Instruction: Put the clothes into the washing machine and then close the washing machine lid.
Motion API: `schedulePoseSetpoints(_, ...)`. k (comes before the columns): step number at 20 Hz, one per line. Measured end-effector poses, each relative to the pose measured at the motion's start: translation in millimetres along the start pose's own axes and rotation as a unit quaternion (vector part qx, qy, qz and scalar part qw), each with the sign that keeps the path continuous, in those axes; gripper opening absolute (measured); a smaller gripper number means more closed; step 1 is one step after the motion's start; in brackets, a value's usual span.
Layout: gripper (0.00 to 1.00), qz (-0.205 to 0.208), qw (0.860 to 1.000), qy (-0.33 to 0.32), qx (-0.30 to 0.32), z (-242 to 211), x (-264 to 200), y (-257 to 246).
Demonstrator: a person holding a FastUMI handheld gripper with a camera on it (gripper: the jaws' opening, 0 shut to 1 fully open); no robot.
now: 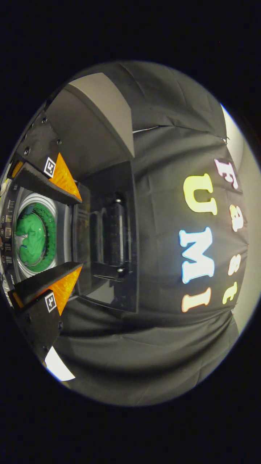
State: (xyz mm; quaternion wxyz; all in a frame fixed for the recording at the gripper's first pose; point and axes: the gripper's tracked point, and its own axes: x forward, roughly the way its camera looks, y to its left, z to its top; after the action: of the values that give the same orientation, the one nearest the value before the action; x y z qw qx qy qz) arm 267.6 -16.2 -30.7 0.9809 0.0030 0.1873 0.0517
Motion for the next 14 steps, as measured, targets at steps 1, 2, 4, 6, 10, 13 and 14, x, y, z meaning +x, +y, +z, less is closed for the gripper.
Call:
schedulePoseSetpoints(1, 0.98, 0.0, 1.0, -0.013, -0.003, 11.0, 2.2, 0.7)
schedulePoseSetpoints(2, 0.98, -0.001, 1.0, -0.026, -0.006, 21.2, 5.2, 1.0)
schedulePoseSetpoints(4, 0.99, -0.002, 0.999, -0.049, -0.016, 40.4, 11.7, 1.1)
schedulePoseSetpoints(6, 0.98, -0.002, 0.998, -0.065, -0.025, 52.6, 19.5, 2.6)
schedulePoseSetpoints(10, 0.98, -0.008, 0.995, -0.09, -0.029, 77.8, 34.7, -0.5)
schedulePoseSetpoints(13, 0.98, -0.014, 0.994, -0.104, -0.029, 93.8, 50.3, -1.9)
schedulePoseSetpoints(14, 0.98, -0.015, 0.994, -0.105, -0.029, 98.4, 55.9, -2.4)
